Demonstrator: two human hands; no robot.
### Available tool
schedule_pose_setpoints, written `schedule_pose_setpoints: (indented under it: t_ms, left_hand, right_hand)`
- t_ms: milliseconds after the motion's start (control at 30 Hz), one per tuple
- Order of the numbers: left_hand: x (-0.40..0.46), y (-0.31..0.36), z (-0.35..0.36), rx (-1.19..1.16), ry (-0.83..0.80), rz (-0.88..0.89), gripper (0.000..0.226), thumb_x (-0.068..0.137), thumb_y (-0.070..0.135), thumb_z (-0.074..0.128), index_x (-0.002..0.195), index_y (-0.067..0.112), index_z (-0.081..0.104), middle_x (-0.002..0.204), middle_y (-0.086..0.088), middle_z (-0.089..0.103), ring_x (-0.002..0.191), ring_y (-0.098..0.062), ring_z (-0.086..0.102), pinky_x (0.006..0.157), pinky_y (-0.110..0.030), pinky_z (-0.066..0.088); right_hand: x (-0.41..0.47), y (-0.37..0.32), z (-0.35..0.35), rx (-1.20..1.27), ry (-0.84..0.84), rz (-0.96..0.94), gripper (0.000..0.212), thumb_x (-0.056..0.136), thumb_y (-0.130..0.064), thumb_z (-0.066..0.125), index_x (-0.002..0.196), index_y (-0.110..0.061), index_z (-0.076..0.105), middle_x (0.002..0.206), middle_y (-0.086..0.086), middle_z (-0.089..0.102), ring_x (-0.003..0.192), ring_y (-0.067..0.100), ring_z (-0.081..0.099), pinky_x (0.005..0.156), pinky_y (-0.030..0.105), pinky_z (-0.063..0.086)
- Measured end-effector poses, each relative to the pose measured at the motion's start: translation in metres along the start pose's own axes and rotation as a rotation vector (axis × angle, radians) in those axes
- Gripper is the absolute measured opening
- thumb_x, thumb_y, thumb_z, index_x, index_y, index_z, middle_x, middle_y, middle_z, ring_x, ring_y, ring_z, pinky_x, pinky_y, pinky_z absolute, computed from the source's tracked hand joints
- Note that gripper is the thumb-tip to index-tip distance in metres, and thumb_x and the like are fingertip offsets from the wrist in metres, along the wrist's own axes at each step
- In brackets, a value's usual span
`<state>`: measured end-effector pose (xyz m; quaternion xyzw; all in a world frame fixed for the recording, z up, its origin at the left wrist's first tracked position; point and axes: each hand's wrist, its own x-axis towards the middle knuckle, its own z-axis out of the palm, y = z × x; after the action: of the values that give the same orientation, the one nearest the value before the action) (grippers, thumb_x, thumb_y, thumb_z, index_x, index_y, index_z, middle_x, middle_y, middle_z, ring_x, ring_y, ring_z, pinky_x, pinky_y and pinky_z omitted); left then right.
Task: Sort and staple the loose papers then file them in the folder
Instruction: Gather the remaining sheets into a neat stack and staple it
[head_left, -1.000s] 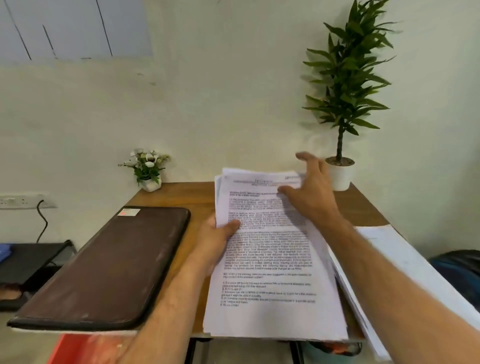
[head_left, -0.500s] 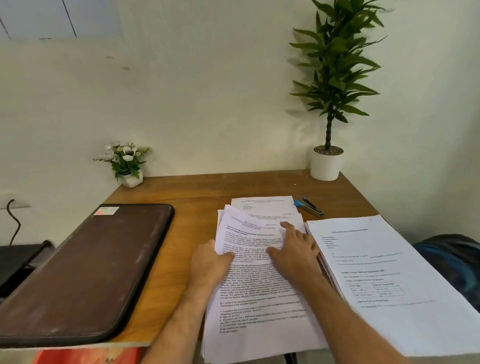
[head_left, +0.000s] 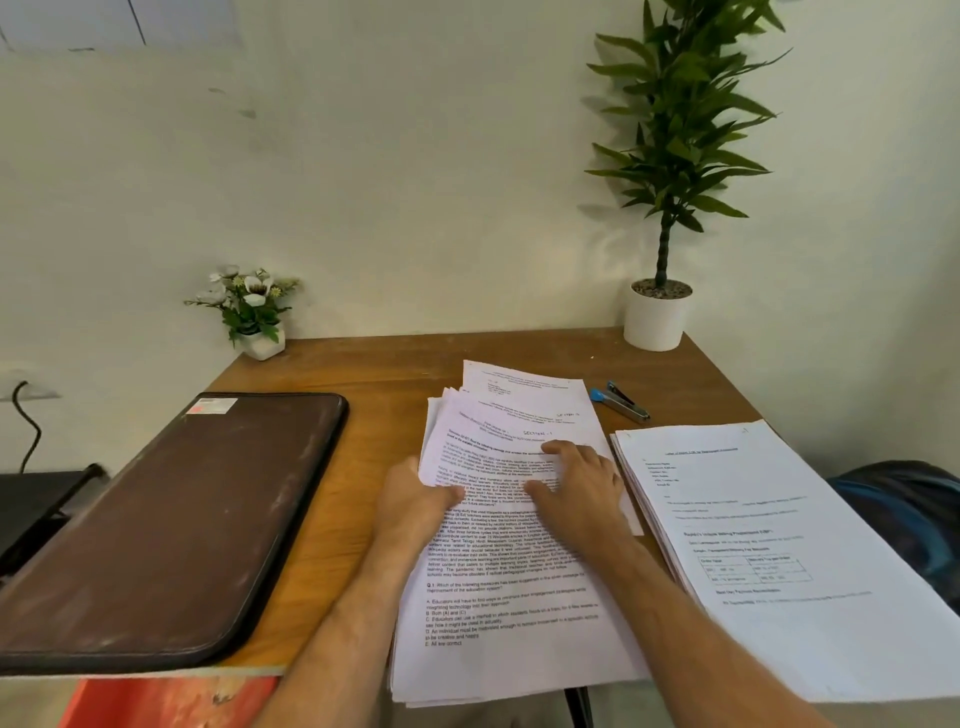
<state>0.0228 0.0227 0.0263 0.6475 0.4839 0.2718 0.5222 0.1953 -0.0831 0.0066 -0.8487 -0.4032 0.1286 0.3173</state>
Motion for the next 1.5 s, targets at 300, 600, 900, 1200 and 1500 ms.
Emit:
schedule_pose_setpoints:
  t_ms: [300,600,900,1200,1500]
  left_hand:
    - [-0.003,0.009,-0.02,-0.202,0.01,0.001,0.036,0.089,-0.002,0.073,0.111,0.023,0.061,0.106,0.004,0.074,0.095,-0.015,0.072,0.068,-0.031,0.056]
    - [0.025,0.032,-0.01,-0.43,-0.085,-0.096,0.04,0.091,-0.01,0.065,0.118,0.019,0.061,0.114,-0.007,0.074,0.104,-0.03,0.072,0.091,-0.055,0.058]
    - [0.041,0.024,0.017,-0.034,0.043,0.029,0.032,0.091,-0.001,0.069,0.085,0.028,0.056,0.086,0.014,0.063,0.077,-0.002,0.058,0.058,-0.022,0.043]
    - [0.05,0.021,0.021,0.125,0.06,0.1,0.032,0.089,0.004,0.073,0.077,0.029,0.056,0.081,0.018,0.061,0.072,0.0,0.058,0.055,-0.021,0.043]
    - [0.038,0.0,0.001,-0.138,0.112,0.005,0.029,0.085,-0.001,0.075,0.091,0.023,0.06,0.093,0.004,0.072,0.083,-0.012,0.067,0.069,-0.029,0.053]
  right_hand:
    - [-0.001,-0.007,-0.002,0.175,0.057,0.096,0.074,0.082,-0.064,0.068,0.143,-0.04,0.036,0.154,-0.004,0.036,0.14,0.025,0.037,0.113,0.055,0.035]
    - [0.041,-0.015,-0.032,0.334,0.082,0.192,0.101,0.07,-0.076,0.069,0.148,-0.03,0.026,0.148,0.006,0.046,0.131,0.032,0.046,0.108,0.055,0.042]
    - [0.055,-0.011,-0.012,-0.262,-0.037,0.147,0.098,0.084,-0.071,0.059,0.154,-0.02,0.016,0.156,0.016,0.034,0.144,0.04,0.027,0.118,0.052,0.02]
    - [0.053,-0.005,-0.002,-0.291,-0.003,0.103,0.096,0.084,-0.076,0.053,0.154,-0.018,0.021,0.157,0.01,0.037,0.145,0.035,0.031,0.118,0.052,0.024]
    - [0.029,-0.018,0.009,-0.157,0.02,0.071,0.084,0.086,-0.071,0.057,0.15,-0.022,0.029,0.143,0.001,0.053,0.131,0.025,0.043,0.107,0.043,0.037]
